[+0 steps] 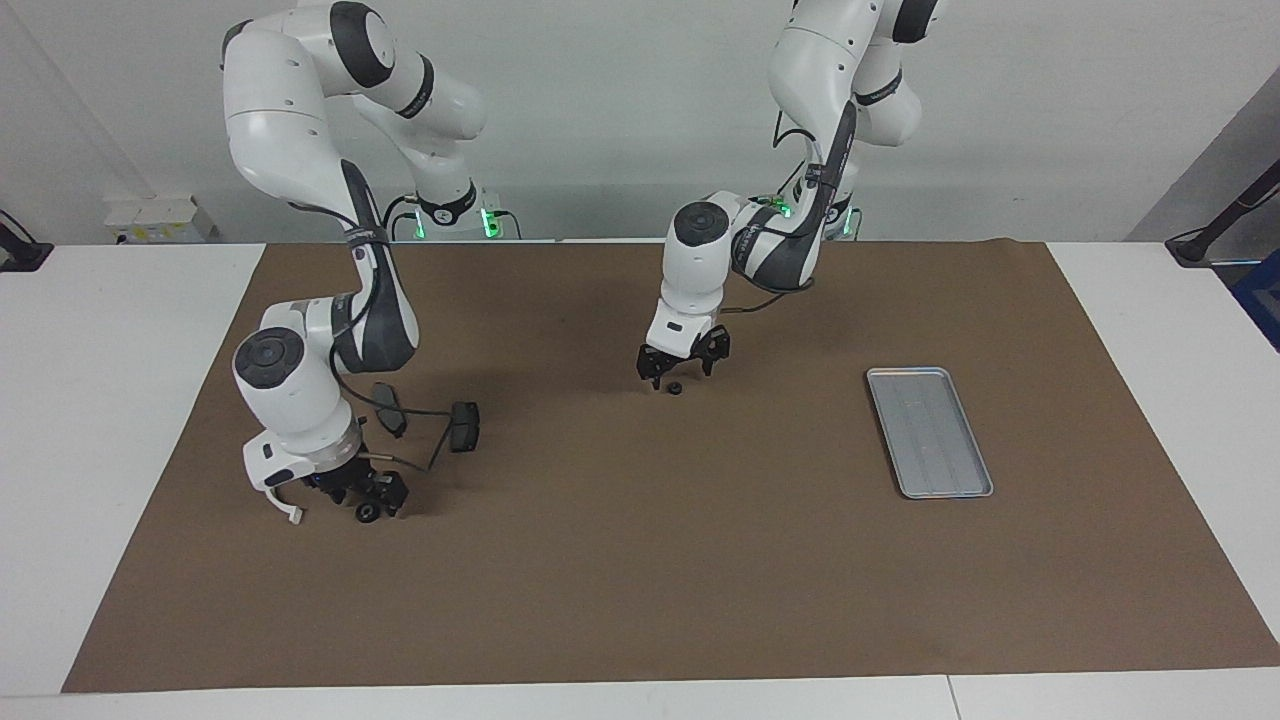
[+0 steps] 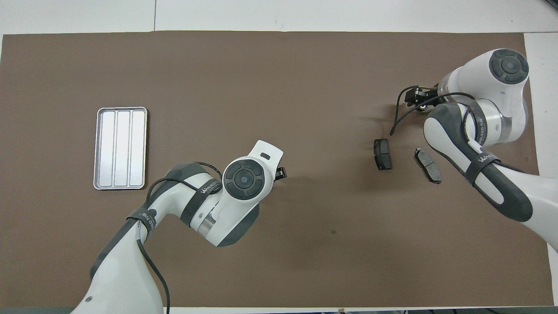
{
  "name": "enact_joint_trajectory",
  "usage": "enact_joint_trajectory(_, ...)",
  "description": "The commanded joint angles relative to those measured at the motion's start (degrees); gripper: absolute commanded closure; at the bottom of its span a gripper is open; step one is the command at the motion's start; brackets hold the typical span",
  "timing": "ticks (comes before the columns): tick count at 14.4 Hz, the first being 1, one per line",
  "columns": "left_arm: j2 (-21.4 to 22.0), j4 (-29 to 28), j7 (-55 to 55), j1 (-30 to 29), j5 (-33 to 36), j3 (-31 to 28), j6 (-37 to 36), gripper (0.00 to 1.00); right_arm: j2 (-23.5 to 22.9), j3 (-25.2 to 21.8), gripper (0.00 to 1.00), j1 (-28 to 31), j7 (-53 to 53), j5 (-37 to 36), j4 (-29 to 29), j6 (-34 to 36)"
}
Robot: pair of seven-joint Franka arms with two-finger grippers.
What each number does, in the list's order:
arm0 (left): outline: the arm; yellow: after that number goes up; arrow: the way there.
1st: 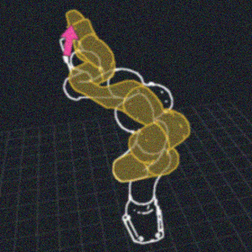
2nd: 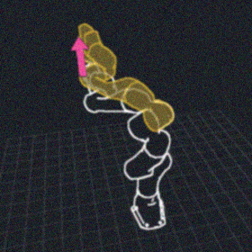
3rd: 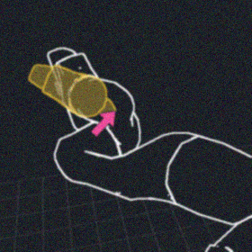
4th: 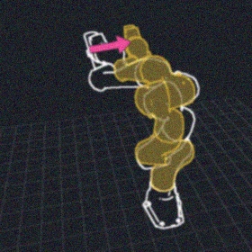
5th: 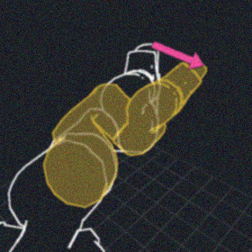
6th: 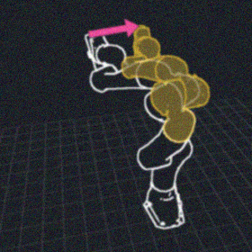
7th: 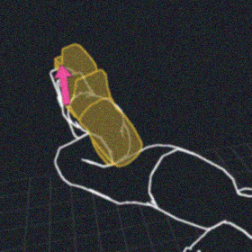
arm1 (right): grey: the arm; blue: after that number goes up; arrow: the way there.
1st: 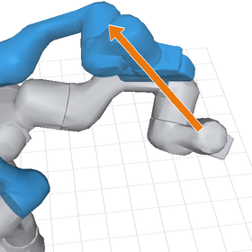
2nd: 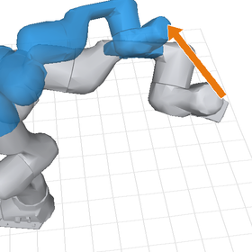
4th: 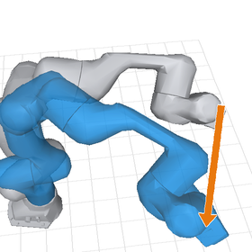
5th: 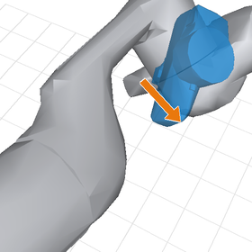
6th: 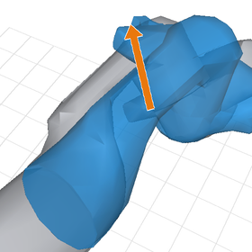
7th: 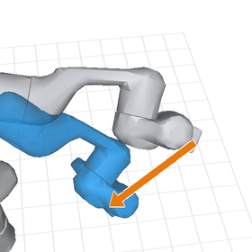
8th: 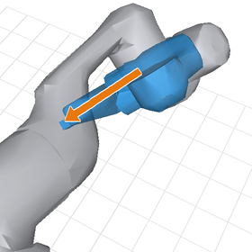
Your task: Pick bearing gear from pile to tray
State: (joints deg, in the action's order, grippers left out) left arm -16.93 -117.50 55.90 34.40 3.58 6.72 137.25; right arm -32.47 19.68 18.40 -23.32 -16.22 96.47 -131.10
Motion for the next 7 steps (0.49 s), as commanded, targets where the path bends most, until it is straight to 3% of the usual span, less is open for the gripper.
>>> enact_joint_trajectory(1,-0.39,-0.81,1.58,1.46,1.43,-0.83,2.49,0.01,-0.41,0.62,0.16,0.67,-1.55,-1.36,0.12,-0.47)
enact_joint_trajectory(5,-1.7,-0.72,1.23,1.46,1.52,-1.01,3.29,0.1,-0.84,0.62,0.19,0.76,-1.47,-1.45,0.21,-0.65)
enact_joint_trajectory(7,-1.71,-0.54,1.23,1.29,2.13,-1.01,3.29,0.32,-0.93,0.62,0.27,0.85,-1.2,-1.45,0.21,-1.0)
